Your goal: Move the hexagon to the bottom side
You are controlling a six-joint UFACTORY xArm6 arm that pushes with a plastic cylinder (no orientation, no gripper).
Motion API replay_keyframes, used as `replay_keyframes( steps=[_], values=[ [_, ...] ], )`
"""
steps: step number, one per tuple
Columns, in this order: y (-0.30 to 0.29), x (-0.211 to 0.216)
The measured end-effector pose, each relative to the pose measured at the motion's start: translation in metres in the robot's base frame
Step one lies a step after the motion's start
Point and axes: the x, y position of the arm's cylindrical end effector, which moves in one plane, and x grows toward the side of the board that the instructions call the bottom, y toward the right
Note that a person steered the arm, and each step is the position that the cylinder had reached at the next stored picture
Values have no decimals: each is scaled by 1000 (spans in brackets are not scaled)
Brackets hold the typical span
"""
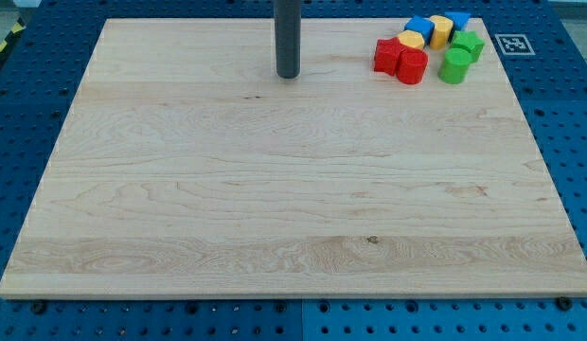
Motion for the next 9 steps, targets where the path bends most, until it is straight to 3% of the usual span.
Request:
replay_keyframes(
  steps=[3, 5, 6, 8, 9],
  values=[
    [1, -13],
    [33, -33],
    [48, 8],
    [211, 112],
    [320, 115]
  ],
)
